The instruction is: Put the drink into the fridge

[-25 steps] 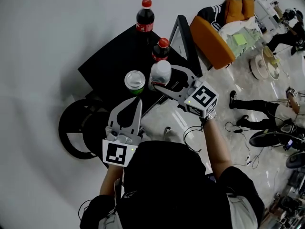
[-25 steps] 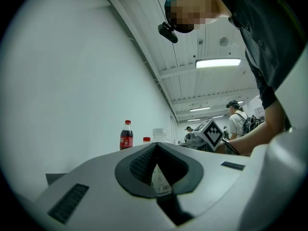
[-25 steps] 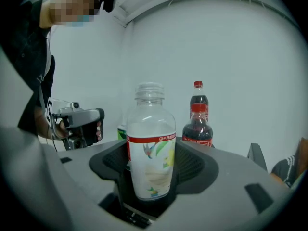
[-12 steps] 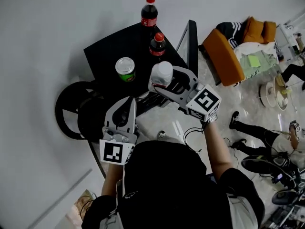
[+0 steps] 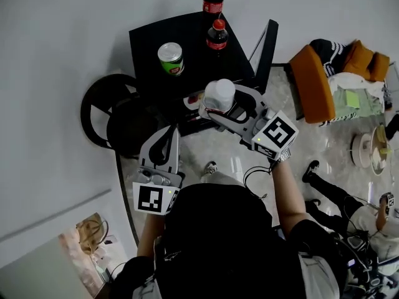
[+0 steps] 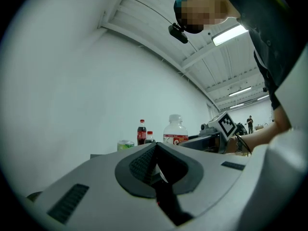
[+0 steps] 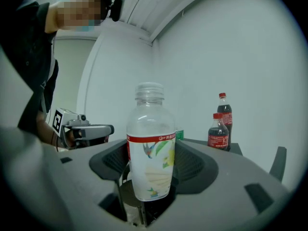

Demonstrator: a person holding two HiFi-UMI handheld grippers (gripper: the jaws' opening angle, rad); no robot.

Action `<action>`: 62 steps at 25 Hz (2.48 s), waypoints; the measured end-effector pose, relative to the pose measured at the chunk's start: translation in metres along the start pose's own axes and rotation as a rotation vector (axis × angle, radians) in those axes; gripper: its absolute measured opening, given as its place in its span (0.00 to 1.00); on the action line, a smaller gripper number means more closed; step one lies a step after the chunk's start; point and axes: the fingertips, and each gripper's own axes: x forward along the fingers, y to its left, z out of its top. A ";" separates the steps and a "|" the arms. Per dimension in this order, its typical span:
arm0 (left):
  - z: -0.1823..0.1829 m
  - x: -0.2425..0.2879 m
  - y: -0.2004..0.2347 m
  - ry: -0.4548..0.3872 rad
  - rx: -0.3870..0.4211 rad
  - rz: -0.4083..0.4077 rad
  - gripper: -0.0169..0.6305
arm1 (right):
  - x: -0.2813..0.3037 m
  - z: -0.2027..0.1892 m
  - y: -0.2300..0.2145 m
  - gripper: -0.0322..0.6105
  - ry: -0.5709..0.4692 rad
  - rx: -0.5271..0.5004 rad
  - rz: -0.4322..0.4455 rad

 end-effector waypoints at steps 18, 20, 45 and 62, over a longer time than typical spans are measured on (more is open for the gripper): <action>-0.045 -0.051 0.028 0.089 -0.077 0.041 0.04 | 0.072 -0.079 0.086 0.52 0.102 0.097 0.091; -0.053 -0.055 0.034 0.098 -0.091 0.014 0.04 | 0.081 -0.094 0.094 0.52 0.120 0.118 0.053; -0.196 -0.041 0.055 0.088 -0.162 -0.084 0.04 | 0.079 -0.266 0.080 0.52 0.137 0.187 -0.511; -0.286 -0.028 0.035 0.140 -0.154 -0.094 0.04 | 0.074 -0.380 0.065 0.52 0.183 0.291 -0.574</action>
